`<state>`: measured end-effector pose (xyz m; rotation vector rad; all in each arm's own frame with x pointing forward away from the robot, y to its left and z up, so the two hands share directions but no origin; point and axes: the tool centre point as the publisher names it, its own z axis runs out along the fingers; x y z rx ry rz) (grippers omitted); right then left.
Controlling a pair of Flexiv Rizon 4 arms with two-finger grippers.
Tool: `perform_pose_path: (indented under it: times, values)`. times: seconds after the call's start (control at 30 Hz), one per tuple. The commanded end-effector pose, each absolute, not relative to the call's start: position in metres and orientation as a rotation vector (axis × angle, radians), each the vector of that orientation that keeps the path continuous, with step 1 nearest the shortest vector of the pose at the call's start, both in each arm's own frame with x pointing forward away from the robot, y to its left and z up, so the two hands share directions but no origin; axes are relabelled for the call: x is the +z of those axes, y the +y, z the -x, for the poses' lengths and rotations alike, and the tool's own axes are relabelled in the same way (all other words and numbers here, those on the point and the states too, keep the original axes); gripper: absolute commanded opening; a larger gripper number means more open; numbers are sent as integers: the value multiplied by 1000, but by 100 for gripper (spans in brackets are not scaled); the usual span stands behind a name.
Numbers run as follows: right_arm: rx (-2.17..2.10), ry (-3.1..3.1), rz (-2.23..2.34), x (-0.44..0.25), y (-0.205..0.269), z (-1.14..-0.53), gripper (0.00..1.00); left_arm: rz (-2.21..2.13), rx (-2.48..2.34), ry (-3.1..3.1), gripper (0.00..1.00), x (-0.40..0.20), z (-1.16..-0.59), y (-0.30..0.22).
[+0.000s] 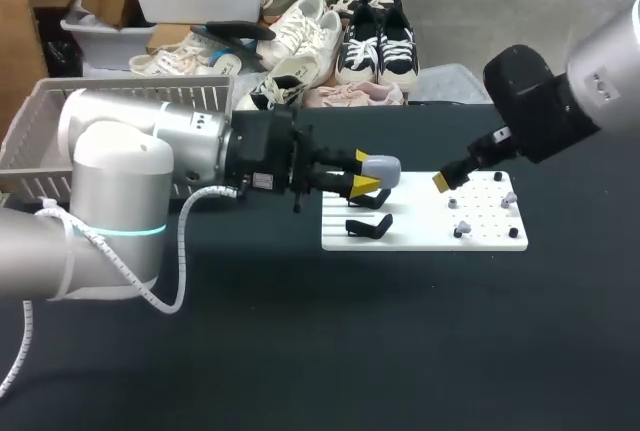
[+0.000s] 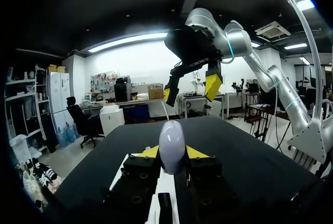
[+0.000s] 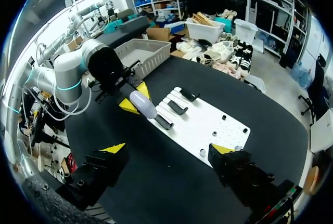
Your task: Pick up each earbud case from the left stands, insert the matching earbuds, close the lid, and place the case in the box.
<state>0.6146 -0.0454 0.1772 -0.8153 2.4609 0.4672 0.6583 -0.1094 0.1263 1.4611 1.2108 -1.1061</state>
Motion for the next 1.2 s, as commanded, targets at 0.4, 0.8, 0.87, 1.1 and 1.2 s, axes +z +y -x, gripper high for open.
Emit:
perform_pose_path:
  times: [0.4,0.8,0.87,1.1,1.2]
  values:
    - [444,2471,789,169,-20,-615,100,-1484,-1091,1215,0,125,-661,-114]
    - [365,2501,812,156,-3,-636,100,-1484,-1091,1215,0,125,-661,-114]
    - [364,2501,816,156,-1,-638,100,-1484,-1091,1215,0,125,-661,-114]
    - [364,2506,821,152,3,-646,100,-1484,-1091,1215,0,125,-661,-114]
    - [364,2508,821,152,5,-648,100,-1484,-1091,1215,0,125,-661,-114]
